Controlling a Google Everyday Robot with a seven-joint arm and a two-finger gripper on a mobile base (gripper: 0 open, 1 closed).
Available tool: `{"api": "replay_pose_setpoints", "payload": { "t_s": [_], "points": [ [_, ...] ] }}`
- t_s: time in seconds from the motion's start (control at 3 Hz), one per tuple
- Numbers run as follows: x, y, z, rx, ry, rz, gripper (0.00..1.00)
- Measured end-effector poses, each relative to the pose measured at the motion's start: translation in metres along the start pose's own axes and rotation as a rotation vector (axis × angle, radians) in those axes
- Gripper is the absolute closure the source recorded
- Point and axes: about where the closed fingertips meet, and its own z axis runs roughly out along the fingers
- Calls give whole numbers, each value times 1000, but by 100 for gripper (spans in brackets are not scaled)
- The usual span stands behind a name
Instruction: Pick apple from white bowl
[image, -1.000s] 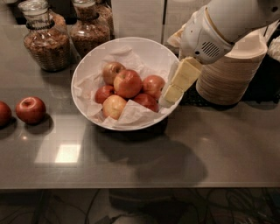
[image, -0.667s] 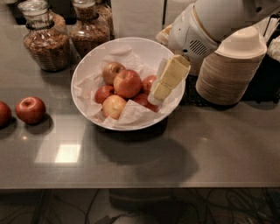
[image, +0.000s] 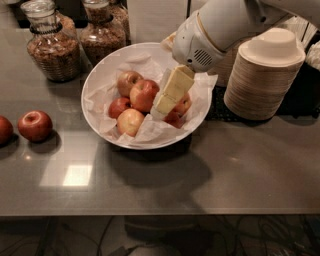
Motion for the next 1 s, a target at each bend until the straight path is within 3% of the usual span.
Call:
{"api": "replay_pose_setpoints", "payload": {
  "t_s": [1.0],
  "points": [
    [3,-1,45,-69,12,17,0]
  ]
}}
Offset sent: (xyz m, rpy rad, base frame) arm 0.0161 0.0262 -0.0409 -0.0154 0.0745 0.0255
